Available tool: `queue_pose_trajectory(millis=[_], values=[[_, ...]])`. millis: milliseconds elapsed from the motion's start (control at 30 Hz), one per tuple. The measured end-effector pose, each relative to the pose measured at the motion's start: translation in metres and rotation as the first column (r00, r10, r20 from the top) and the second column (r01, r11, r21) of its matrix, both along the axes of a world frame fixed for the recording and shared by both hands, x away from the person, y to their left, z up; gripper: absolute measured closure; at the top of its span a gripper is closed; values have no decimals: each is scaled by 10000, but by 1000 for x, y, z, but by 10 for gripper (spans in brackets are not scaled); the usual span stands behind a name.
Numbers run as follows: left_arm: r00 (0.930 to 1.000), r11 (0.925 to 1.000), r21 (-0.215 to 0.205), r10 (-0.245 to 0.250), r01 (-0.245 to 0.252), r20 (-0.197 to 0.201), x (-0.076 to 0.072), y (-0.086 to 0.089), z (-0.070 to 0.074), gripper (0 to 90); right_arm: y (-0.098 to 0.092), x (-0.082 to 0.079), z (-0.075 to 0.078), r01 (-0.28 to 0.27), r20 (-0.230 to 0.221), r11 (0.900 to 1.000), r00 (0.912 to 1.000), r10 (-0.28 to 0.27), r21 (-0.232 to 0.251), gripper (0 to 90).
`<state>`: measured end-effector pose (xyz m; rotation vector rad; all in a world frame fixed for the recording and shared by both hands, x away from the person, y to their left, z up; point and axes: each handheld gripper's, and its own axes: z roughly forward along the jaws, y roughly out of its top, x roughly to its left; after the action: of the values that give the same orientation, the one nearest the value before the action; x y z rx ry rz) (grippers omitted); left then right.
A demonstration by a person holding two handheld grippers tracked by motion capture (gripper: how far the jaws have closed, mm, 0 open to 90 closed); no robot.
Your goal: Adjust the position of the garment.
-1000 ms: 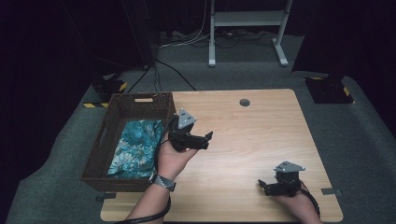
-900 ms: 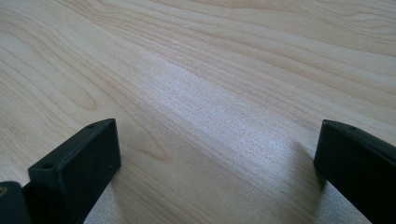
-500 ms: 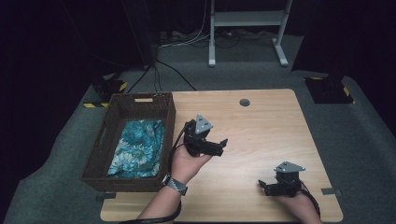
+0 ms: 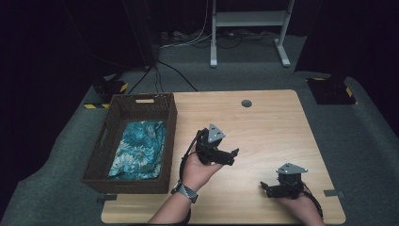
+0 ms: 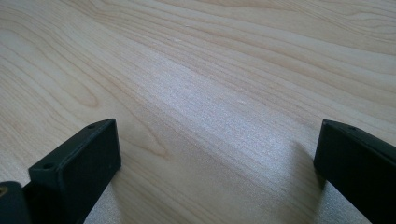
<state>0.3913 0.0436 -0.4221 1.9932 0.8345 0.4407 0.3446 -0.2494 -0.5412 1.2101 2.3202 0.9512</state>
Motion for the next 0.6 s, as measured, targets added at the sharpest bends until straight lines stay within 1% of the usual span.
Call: queue_pose_trajectory(millis=[100,167,200,267,333,433,533,600], values=[[9998,9997,155,-167,169,-119,-1,-6,-14,0,0,0,0,-37,6,10000,10000,37,-6,6],[9992,9995,188,-254,261,-321,-2,-9,-24,0,0,0,0,-64,2,10000,10000,64,-2,6],[9986,9994,214,-274,283,-446,-2,-11,-31,0,0,0,0,-73,1,10000,10000,73,4,7],[9980,9994,224,-262,275,-573,-3,-12,-41,0,0,0,0,-79,1,10000,10000,79,3,6],[9969,9992,329,-213,238,-757,-4,-13,-53,0,0,0,0,-88,-12,10000,10000,88,6,5],[9962,9975,666,-181,238,-855,-6,-14,-69,0,0,0,0,-108,-19,9999,9999,108,8,5],[9937,9953,937,-155,259,-1108,-7,-15,-84,0,0,1,0,-120,-9,9999,9999,120,-3,5],[9923,9935,1105,-128,266,-1235,-7,-16,-91,0,1,1,0,-115,-12,9999,9999,115,-3,5]])
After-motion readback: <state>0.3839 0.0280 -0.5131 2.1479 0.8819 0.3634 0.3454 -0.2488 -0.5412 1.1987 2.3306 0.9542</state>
